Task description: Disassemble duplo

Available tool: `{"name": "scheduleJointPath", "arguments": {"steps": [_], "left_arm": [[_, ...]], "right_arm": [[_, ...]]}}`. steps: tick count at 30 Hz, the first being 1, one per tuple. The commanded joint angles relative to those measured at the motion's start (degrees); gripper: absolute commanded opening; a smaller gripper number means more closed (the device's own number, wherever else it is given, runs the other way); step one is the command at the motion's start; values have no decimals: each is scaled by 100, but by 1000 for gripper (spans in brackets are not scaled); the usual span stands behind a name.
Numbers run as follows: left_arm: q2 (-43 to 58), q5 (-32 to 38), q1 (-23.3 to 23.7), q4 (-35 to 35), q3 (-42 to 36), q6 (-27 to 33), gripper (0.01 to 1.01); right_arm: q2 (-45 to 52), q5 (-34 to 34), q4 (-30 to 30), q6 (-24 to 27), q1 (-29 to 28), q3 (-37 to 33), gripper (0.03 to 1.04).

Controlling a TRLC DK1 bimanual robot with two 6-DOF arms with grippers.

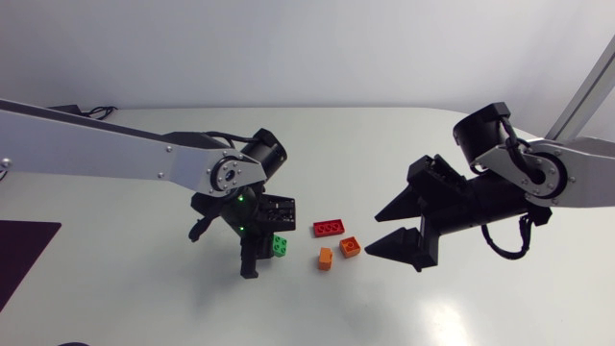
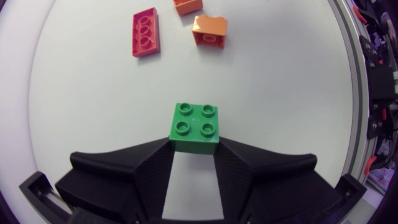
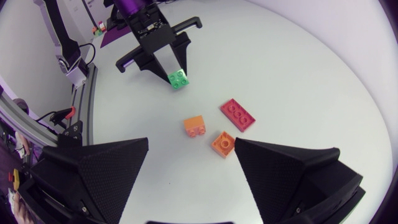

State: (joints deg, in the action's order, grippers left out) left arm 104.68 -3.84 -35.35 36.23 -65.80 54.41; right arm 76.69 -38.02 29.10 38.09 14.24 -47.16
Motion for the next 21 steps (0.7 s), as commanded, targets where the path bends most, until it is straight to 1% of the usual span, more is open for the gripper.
{"name": "scheduleJointPath", "arguments": {"steps": [1, 3, 4, 6, 7, 9, 12, 14, 17, 21], "left_arm": [[281, 50, -51, 51, -275, 61, 375], [439, 129, -59, -90, -302, 34, 385], [492, 155, -68, -160, -319, 8, 411], [606, 173, -77, -274, -372, -89, 564], [632, 181, -86, -336, -372, -89, 610], [641, 173, -103, -388, -398, -150, 630], [632, 137, -174, -511, -381, -221, 820], [562, 58, -209, -635, -337, -317, 895], [272, -3, -200, -1039, -205, -625, 964], [-396, -56, -24, -1382, -100, -1099, 977]], "right_arm": [[-171, 181, -124, -126, 149, 260, 998], [-268, 278, -124, -144, 237, 347, 998], [-321, 304, -124, -161, 272, 383, 998], [-418, 392, -124, -170, 343, 479, 998], [-461, 453, -124, -170, 387, 523, 998], [-549, 576, -142, -170, 466, 629, 998], [-628, 629, -142, -170, 510, 708, 998], [-690, 673, -142, -170, 501, 752, 998], [-804, 761, -159, -205, 457, 787, 998], [-1050, 981, -230, -319, 307, 787, 998]]}}
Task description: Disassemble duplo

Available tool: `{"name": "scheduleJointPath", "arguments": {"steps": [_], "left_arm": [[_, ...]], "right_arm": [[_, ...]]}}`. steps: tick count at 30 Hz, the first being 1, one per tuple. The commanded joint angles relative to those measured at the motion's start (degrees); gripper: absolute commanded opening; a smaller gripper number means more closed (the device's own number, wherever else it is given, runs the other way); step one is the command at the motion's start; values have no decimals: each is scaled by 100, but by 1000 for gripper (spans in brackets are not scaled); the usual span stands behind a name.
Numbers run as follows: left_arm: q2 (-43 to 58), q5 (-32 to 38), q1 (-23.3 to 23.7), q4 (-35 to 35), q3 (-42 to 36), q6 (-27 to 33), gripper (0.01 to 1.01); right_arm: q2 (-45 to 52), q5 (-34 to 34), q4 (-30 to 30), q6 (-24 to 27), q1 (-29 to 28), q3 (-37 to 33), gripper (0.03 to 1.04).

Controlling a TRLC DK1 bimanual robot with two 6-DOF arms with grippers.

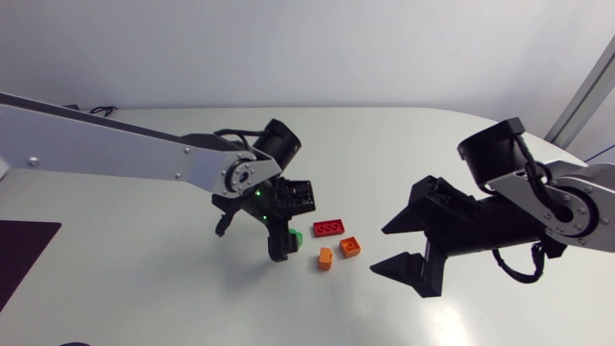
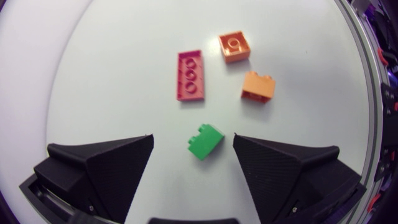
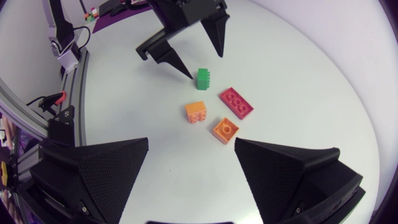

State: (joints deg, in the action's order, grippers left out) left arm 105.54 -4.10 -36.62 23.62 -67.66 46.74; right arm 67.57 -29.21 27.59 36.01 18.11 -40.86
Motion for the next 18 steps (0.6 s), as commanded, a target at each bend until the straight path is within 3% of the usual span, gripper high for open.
{"name": "scheduleJointPath", "arguments": {"steps": [1, 6, 11, 15, 18], "left_arm": [[-701, -30, 147, -235, 148, -455, 977], [-1554, 181, 533, -498, 244, -1167, 977], [-2705, 1201, 524, -911, 868, -1730, 977], [-3461, 1895, 568, -929, 1299, -2187, 979], [-3962, 2871, 586, -1219, 1818, -2327, 979]], "right_arm": [[-209, 214, -79, -129, -106, 140, 998], [-807, 618, -175, -490, -255, 175, 998], [-1712, 1453, -720, -1017, -492, 500, 998], [-2494, 1946, -1037, -1131, -844, 869, 998], [-2943, 2051, -1116, -1131, -1266, 1089, 998]]}}
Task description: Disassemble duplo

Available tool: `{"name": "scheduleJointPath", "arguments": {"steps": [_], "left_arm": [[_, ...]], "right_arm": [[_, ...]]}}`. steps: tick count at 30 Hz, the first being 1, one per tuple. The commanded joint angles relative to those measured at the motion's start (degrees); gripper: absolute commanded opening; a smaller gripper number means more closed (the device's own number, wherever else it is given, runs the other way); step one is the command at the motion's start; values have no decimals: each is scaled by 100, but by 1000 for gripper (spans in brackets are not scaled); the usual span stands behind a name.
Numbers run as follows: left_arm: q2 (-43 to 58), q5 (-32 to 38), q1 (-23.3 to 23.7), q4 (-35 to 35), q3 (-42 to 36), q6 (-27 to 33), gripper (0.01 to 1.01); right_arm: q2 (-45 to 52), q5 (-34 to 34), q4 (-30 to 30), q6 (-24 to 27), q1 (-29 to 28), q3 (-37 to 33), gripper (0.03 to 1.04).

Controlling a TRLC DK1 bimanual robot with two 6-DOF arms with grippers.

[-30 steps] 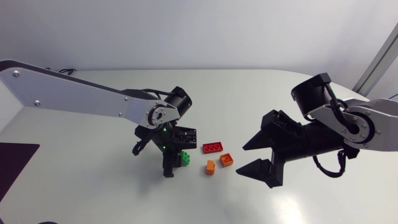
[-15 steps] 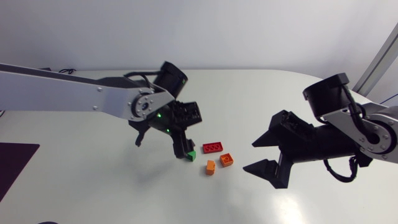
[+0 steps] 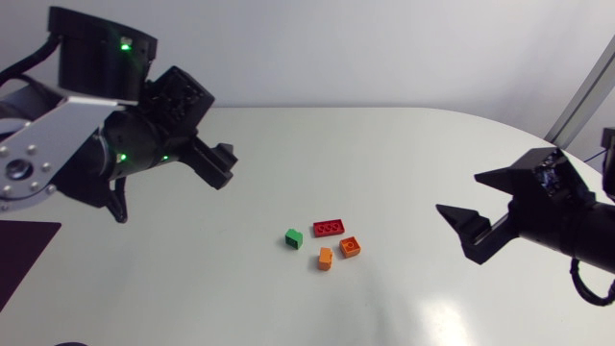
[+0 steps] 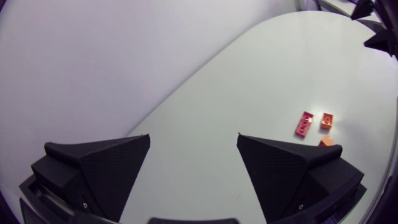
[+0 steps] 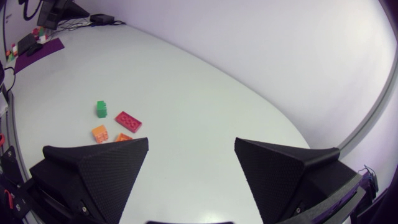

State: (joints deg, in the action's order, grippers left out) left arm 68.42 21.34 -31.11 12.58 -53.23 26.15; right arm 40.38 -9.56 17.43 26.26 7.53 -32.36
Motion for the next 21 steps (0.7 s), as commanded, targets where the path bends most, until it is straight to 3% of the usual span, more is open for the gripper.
{"name": "scheduleJointPath", "arguments": {"steps": [1, 5, 11, 17, 21], "left_arm": [[-365, 705, 35, -326, 560, -339, 979], [-883, 1900, 53, -643, 1236, -629, 977], [-2342, 2664, 105, -520, 1808, -479, 975], [-3669, 2902, 114, 263, 2124, -471, 975], [-4513, 2902, 246, 394, 2440, -233, 975]], "right_arm": [[-373, 86, -126, -156, -375, 318, 998], [-936, 95, -223, -148, -911, 661, 998], [-2008, 438, -223, -112, -1157, 1091, 998], [-2676, 473, -434, -130, -1377, 1434, 998], [-3115, 473, -776, -60, -1377, 1803, 998]]}}
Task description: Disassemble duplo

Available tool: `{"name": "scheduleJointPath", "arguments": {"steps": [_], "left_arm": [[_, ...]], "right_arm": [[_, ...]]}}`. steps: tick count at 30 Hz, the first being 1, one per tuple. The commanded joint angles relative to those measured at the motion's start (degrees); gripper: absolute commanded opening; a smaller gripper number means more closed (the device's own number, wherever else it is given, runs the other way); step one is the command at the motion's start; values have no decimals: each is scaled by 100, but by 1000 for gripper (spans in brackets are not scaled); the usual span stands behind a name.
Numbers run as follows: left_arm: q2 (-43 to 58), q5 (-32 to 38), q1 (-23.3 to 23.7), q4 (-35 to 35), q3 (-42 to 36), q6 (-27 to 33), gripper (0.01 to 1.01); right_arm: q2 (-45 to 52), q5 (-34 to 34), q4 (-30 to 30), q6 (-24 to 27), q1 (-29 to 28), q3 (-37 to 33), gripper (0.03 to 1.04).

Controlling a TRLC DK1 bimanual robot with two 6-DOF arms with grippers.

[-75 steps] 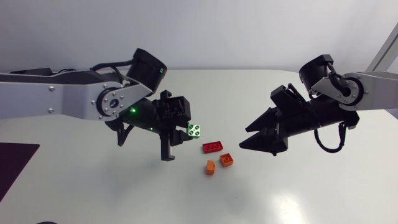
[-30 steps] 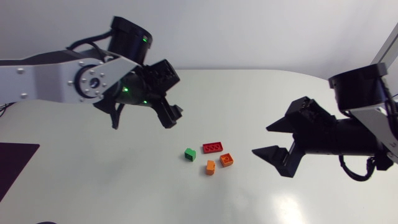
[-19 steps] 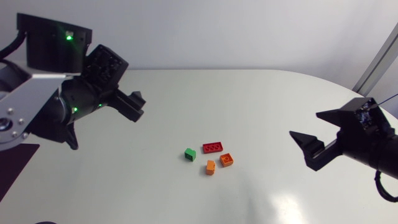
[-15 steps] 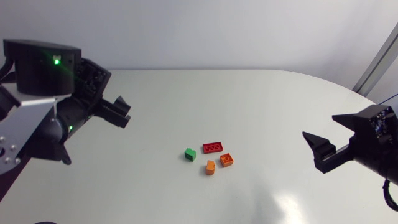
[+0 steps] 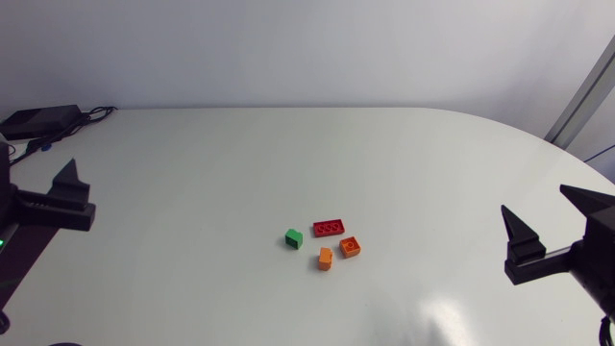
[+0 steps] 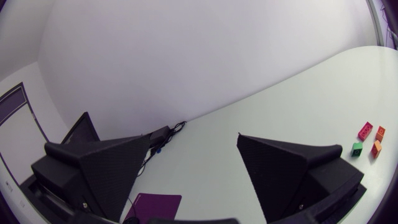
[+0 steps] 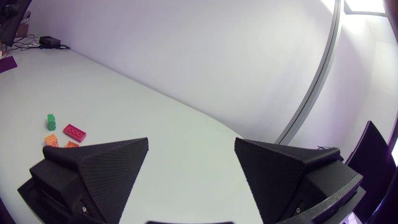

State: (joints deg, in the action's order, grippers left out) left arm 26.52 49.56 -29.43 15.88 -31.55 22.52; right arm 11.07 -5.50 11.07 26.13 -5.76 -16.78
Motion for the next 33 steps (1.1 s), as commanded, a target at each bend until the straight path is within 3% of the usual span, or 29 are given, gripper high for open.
{"name": "scheduleJointPath", "arguments": {"steps": [1, 11, 22, 28, 29, 31, 33], "left_arm": [[-481, 80, 139, 108, 334, 182, 975], [-2028, 27, 359, 557, 931, 815, 972], [-2723, -570, 403, 724, 1476, 138, 959], [-2723, -1150, 465, 688, 1740, 156, 959], [-2723, -1432, 482, 697, 1793, 332, 959], [-2723, -2390, 552, 908, 1951, 1290, 962], [-2723, -2724, 632, 1040, 2039, 2072, 962]], "right_arm": [[-272, 58, -175, -3, -31, 342, 998], [-1142, -22, -501, 68, 251, 1308, 998], [-1063, 462, -509, 41, 488, 1440, 998], [-1107, 471, -518, -143, 629, 1440, 995], [-1116, 471, -518, -205, 629, 1440, 993], [-1133, 471, -527, -354, 655, 1440, 995], [-1133, 462, -501, -468, 743, 1440, 995]]}}
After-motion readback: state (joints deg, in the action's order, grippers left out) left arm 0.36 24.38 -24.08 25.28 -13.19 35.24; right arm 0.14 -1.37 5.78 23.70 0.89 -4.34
